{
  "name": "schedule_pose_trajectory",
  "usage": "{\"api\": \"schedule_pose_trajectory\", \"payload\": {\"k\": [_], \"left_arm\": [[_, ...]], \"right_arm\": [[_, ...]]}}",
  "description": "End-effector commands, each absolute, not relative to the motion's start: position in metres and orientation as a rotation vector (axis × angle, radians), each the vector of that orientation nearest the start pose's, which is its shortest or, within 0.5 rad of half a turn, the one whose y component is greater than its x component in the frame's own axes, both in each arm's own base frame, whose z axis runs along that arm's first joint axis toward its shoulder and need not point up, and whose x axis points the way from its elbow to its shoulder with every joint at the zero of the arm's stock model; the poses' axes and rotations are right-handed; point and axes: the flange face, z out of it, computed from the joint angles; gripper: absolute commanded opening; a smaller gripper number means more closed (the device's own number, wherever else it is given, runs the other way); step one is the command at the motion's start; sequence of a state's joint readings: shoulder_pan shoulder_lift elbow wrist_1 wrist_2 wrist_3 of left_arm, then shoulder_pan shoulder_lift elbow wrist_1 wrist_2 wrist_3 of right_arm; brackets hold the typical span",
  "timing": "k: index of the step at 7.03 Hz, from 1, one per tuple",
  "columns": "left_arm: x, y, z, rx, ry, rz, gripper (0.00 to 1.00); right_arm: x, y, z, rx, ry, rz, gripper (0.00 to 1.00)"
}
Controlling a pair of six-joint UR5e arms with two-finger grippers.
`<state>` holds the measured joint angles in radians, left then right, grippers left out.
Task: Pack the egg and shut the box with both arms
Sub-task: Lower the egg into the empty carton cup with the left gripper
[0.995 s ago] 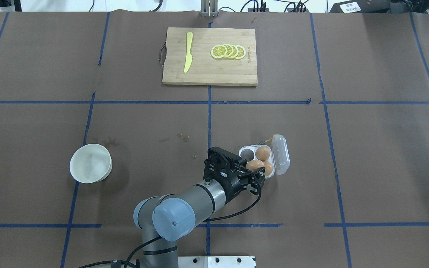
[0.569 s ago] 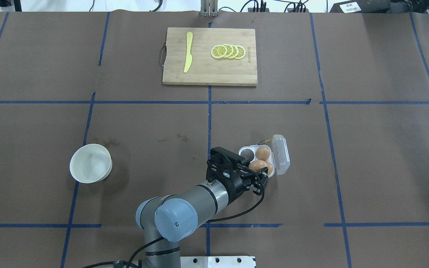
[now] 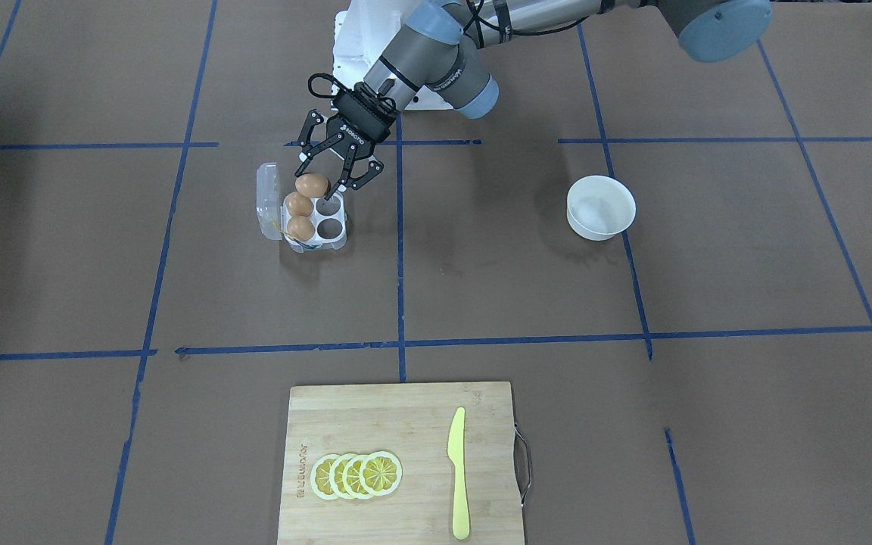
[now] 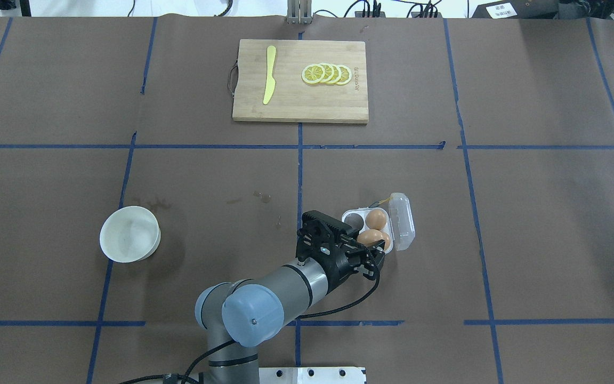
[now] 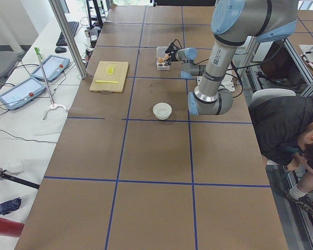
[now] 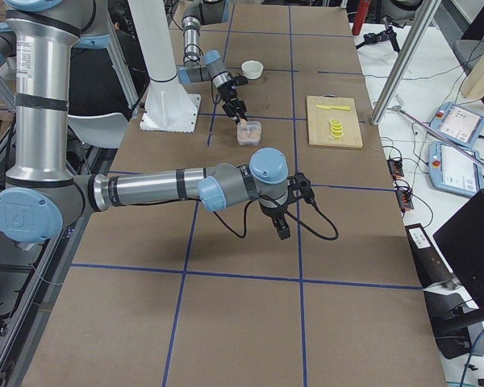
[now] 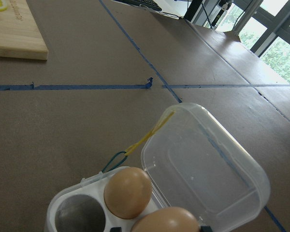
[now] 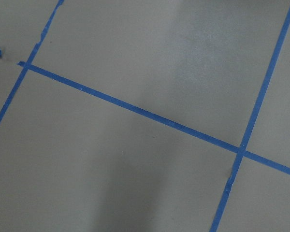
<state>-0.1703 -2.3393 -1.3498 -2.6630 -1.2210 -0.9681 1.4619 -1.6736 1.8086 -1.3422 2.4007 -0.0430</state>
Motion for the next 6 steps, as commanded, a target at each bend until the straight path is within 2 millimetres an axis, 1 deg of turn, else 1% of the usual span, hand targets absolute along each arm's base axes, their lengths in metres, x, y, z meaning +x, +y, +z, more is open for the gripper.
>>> {"api": "schedule_pose_trajectory", "payload": {"k": [1, 3, 4, 6], "left_arm": [[0.6780, -0.2865, 0.1579, 0.855, 1.395, 0.045, 0.51], [0.6777, -0.2875, 0.1581, 0.856, 1.393, 0.044, 0.51], [0.6777, -0.2875, 0.1581, 0.856, 1.393, 0.044, 0.54], [0.6773, -0.2886, 0.1581, 0.857, 1.392, 0.043, 0.64]], "right_arm": [[0.0092, -0.4659, 0.5599, 0.316, -0.834, -0.293, 1.00], [0.0091, -0.4658, 0.5590, 0.317, -0.835, -0.293, 1.00], [0.0092, -0.4658, 0.5591, 0.317, -0.834, -0.293, 1.00], [0.0091, -0.4658, 0.5590, 0.318, -0.835, -0.295, 1.00]]}}
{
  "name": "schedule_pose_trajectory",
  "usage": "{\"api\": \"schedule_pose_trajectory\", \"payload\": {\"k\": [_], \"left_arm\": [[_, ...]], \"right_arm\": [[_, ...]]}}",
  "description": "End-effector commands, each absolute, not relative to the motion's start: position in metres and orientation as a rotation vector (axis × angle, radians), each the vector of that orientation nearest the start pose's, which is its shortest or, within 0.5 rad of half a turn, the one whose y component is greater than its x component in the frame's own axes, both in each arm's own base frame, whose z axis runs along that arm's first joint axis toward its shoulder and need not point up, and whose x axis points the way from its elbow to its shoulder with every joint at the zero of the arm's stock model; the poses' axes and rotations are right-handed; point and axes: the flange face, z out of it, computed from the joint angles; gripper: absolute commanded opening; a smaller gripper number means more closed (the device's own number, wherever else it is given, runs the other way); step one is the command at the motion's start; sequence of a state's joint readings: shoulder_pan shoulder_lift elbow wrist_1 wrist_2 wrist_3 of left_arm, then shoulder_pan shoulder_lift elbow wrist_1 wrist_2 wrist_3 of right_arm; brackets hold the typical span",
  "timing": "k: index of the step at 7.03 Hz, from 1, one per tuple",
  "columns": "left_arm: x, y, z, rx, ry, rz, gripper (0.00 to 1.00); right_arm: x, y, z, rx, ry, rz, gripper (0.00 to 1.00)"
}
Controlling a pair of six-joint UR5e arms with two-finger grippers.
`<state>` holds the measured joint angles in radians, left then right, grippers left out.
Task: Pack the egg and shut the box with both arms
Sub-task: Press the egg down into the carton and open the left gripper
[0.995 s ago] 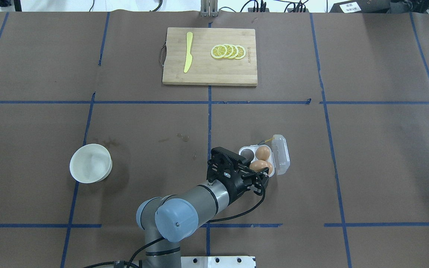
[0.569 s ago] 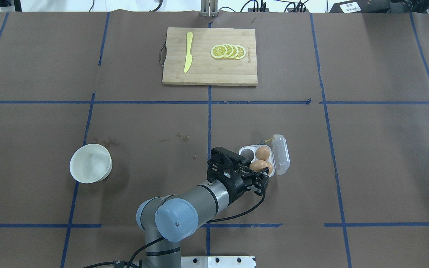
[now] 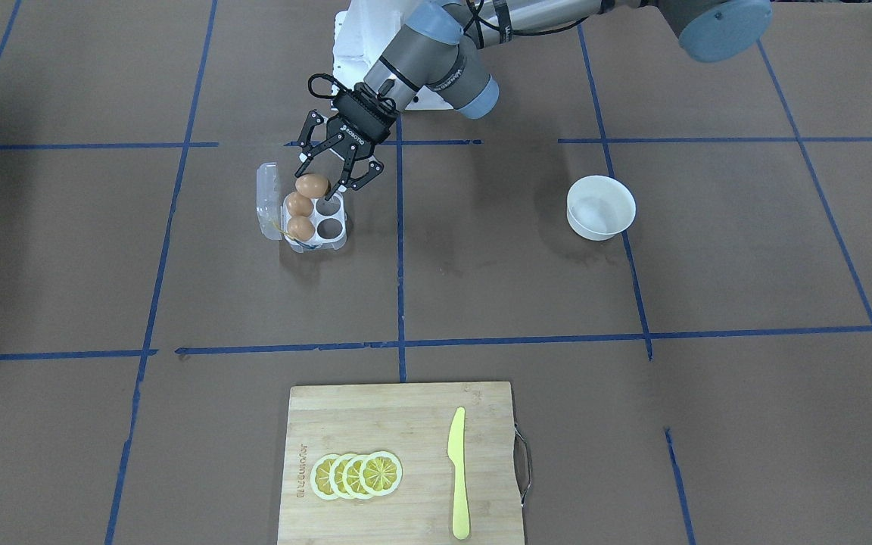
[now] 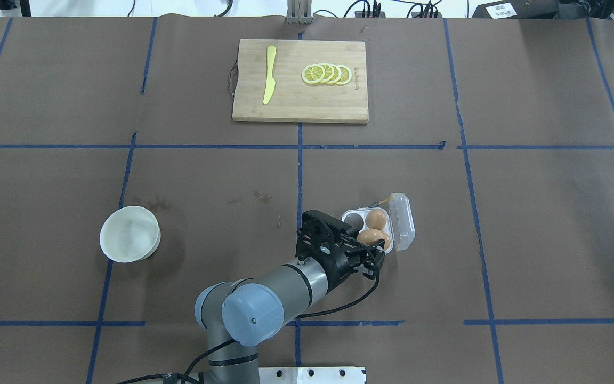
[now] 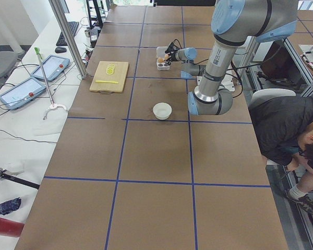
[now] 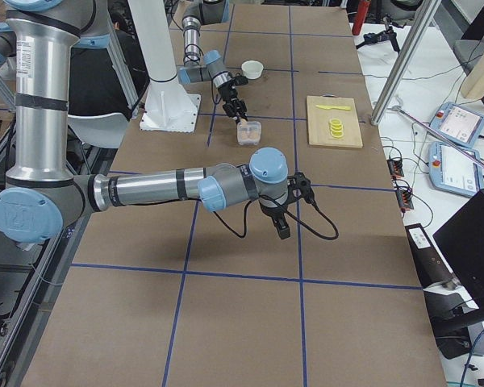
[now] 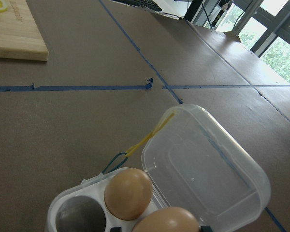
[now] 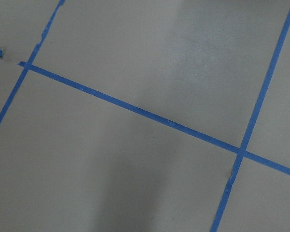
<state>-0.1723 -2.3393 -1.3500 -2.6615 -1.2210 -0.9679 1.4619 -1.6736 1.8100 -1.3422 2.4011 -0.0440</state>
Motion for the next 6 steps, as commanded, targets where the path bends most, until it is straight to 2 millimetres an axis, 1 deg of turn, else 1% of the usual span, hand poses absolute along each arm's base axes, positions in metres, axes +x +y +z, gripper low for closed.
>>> {"api": "schedule_pose_trajectory", "payload": {"k": [1, 4, 5, 6], "left_arm": [[0.677, -0.289, 0.158, 0.857, 1.392, 0.043, 0.66], [0.677, -0.289, 0.159, 0.856, 1.389, 0.044, 0.68], [0.676, -0.291, 0.157, 0.858, 1.389, 0.041, 0.72], [0.669, -0.301, 0.153, 0.868, 1.391, 0.033, 0.77]], "right_arm": [[0.009, -0.466, 0.559, 0.318, -0.835, -0.295, 1.00], [0.009, -0.466, 0.560, 0.317, -0.834, -0.294, 1.00], [0.009, -0.466, 0.560, 0.317, -0.834, -0.294, 1.00], [0.009, -0.466, 0.559, 0.317, -0.835, -0.293, 1.00]]}}
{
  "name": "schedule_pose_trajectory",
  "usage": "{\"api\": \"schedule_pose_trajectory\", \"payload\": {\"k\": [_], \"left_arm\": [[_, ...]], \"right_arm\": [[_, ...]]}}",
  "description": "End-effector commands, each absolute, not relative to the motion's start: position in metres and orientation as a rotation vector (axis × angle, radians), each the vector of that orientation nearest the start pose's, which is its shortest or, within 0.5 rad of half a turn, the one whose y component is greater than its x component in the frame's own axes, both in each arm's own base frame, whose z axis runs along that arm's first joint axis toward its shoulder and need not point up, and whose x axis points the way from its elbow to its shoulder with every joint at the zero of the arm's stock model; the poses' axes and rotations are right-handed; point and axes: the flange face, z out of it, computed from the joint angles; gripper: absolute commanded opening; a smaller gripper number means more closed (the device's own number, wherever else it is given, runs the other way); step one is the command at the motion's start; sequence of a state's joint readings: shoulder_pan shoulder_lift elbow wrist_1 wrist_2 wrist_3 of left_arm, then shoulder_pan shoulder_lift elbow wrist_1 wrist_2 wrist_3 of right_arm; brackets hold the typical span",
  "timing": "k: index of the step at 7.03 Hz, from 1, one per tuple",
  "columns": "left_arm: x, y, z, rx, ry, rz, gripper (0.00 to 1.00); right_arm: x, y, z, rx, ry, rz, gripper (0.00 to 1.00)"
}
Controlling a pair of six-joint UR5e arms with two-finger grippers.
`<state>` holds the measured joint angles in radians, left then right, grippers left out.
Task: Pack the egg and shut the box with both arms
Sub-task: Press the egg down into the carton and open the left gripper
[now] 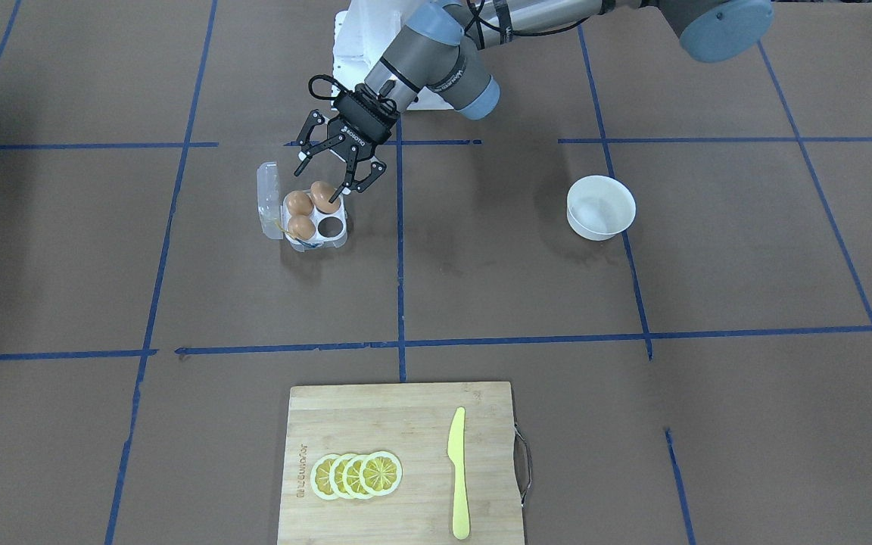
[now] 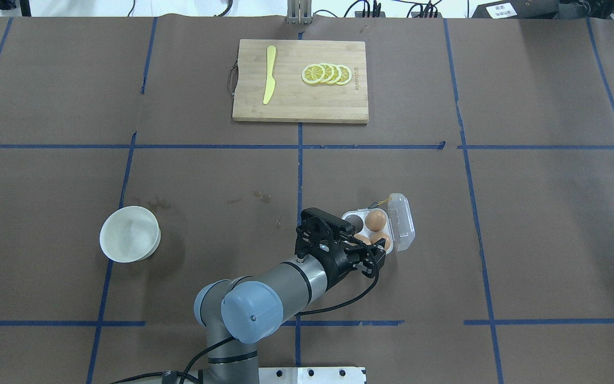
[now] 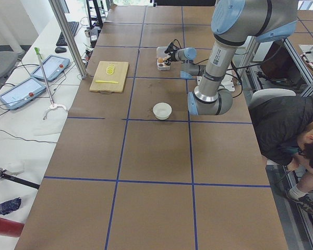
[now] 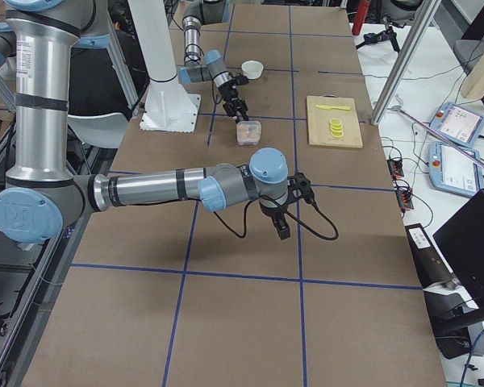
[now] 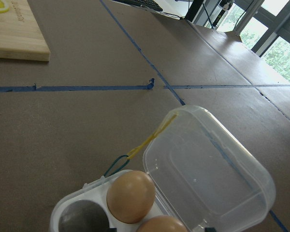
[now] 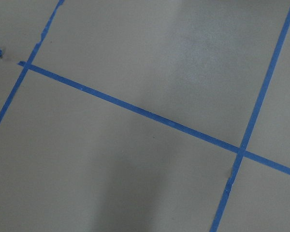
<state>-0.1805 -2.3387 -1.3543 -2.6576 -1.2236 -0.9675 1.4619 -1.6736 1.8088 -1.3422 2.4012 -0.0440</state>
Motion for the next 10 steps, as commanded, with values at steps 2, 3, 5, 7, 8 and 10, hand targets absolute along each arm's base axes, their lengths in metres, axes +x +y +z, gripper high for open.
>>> {"api": "schedule_pose_trajectory", "payload": {"k": [2, 3, 5, 7, 8, 10], "left_arm": [[0.658, -0.323, 0.155, 0.855, 1.395, 0.056, 0.77], [0.654, -0.332, 0.161, 0.843, 1.385, 0.069, 0.77], [0.657, -0.330, 0.169, 0.827, 1.350, 0.082, 0.70], [0.658, -0.324, 0.174, 0.824, 1.345, 0.093, 0.69], [0.667, -0.308, 0.171, 0.850, 1.334, 0.155, 0.72], [0.675, -0.293, 0.169, 0.847, 1.335, 0.181, 0.73]], "right_arm": [[0.009, -0.466, 0.559, 0.318, -0.833, -0.295, 1.00], [0.009, -0.466, 0.560, 0.316, -0.834, -0.293, 1.00], [0.009, -0.466, 0.560, 0.316, -0.834, -0.293, 1.00], [0.009, -0.466, 0.560, 0.316, -0.834, -0.293, 1.00], [0.009, -0.466, 0.560, 0.316, -0.834, -0.293, 1.00], [0.010, -0.463, 0.563, 0.310, -0.833, -0.289, 1.00]]}}
